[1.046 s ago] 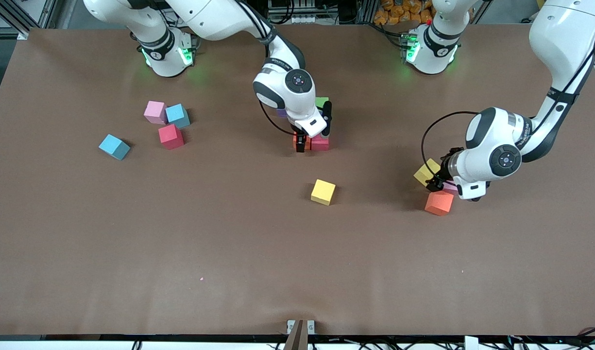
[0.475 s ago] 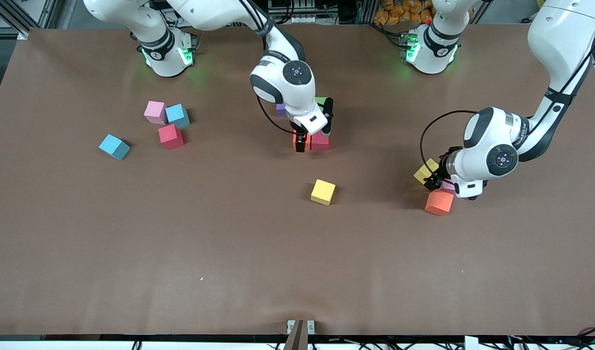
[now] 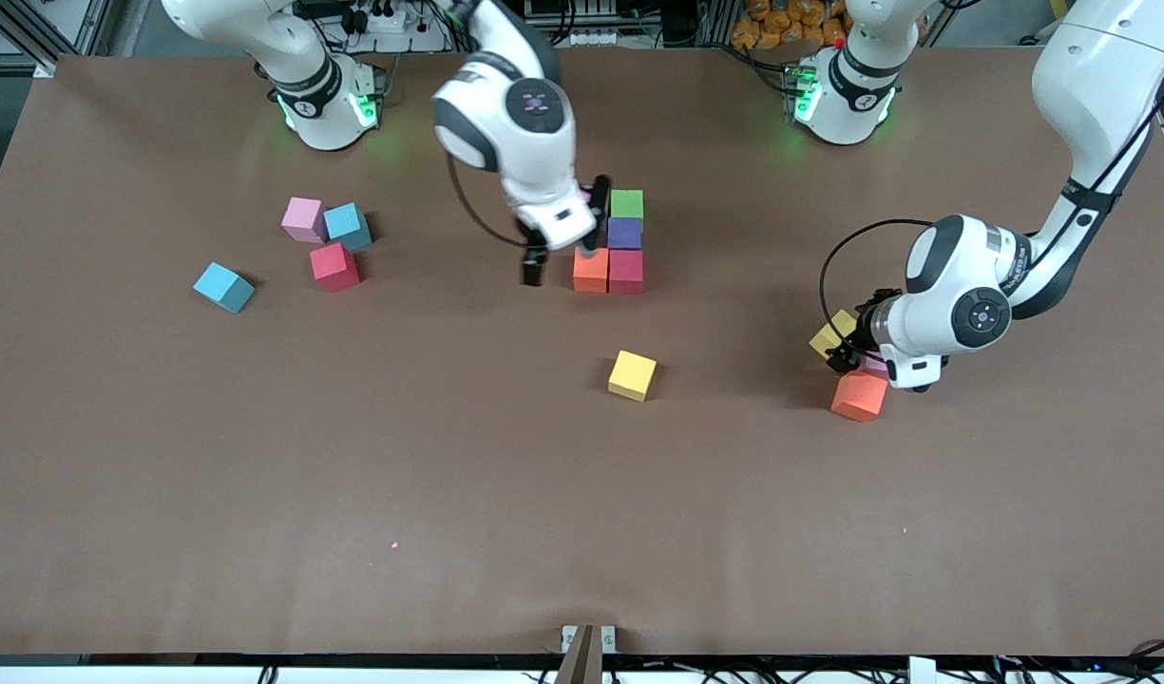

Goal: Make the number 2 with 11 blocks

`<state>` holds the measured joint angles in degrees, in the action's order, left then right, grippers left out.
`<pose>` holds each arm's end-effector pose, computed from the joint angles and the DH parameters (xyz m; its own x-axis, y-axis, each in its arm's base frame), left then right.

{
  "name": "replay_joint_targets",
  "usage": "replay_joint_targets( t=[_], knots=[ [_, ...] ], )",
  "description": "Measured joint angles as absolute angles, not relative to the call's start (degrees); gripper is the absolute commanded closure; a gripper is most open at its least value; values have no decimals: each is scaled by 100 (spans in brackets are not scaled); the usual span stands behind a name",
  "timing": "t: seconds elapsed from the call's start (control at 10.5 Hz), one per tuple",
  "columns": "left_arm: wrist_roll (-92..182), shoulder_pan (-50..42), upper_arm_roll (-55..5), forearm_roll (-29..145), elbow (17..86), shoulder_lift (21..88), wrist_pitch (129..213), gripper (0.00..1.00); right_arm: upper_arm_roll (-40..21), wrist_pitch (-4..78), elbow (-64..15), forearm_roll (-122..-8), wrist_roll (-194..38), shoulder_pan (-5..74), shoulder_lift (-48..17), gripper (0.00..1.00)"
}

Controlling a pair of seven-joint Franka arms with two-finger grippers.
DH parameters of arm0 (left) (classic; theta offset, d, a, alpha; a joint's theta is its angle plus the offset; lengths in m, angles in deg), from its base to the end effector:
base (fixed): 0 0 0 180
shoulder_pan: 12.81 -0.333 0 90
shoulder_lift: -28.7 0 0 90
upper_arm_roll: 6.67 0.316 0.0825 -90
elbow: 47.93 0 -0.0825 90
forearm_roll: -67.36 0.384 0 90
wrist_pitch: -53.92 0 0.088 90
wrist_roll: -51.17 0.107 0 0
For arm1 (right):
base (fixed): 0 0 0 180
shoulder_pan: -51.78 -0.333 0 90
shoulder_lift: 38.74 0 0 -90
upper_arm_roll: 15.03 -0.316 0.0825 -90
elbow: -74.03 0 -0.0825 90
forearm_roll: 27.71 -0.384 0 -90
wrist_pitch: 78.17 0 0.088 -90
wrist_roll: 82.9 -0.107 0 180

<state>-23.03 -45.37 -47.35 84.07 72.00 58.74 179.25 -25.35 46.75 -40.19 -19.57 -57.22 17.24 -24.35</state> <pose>0.5442 -0.0723 0.2046 0.5355 0.8166 -0.2153 0.7928 -0.5740 -0.2051 0.4251 0.4109 0.3333 0.2566 0.9628 -0.0842 0.9665 -0.2546 0.0336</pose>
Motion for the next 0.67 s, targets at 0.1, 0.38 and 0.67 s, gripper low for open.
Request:
replay_joint_targets(
  t=[0.1,0.38,0.67],
  knots=[
    [-2303,-4542,-4728,8407,7195,5918,17941,0,-2525,4702,-4400,-1956,-5448,2252,-2750,0],
    [-2294,-4542,-4722,8409,7173,6016,17969,46,-2524,4754,-4931,-1957,-5054,3387,-3151,0],
    [-2277,-4525,-4732,8412,7120,6035,17969,97,-2532,4876,-5465,-2340,-5129,4283,-3162,0]
  ],
)
